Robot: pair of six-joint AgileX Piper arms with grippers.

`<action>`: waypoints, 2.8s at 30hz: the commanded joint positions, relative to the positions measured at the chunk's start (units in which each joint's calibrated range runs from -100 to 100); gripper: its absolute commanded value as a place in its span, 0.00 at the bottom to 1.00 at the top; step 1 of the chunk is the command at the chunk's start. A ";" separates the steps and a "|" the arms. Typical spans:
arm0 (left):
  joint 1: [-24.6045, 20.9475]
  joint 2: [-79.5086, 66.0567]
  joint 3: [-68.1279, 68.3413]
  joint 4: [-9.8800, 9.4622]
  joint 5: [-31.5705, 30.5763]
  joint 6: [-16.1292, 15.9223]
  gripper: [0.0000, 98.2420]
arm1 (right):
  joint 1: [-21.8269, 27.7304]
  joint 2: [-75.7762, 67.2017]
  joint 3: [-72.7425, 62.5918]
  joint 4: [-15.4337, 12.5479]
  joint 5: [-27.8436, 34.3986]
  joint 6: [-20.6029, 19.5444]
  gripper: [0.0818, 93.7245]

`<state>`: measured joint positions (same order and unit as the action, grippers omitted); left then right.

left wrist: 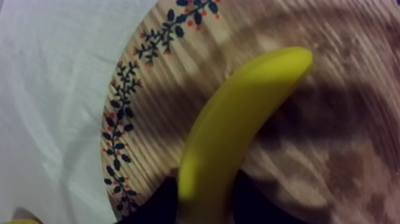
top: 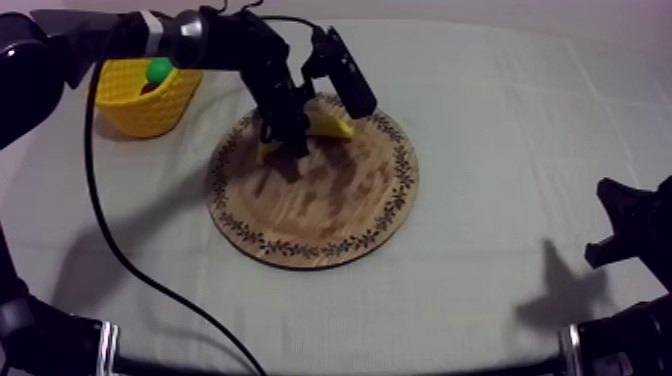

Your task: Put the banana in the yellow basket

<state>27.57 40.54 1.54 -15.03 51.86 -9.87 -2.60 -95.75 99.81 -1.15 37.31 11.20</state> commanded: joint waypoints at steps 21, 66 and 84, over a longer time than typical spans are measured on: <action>-2.24 -10.92 1.02 5.69 6.07 -2.31 0.29 | 0.00 0.00 -0.03 0.00 -0.05 0.01 0.00; -20.15 -58.97 21.39 6.76 35.22 6.36 0.26 | 0.00 0.00 -0.03 0.00 -0.05 0.01 0.00; -22.79 -46.53 3.20 7.18 34.01 6.35 0.26 | 0.00 0.00 -0.03 0.00 -0.05 0.01 0.00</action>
<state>4.85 -7.42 6.13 -7.88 86.02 -3.51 -2.60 -95.75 99.81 -1.15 37.24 11.20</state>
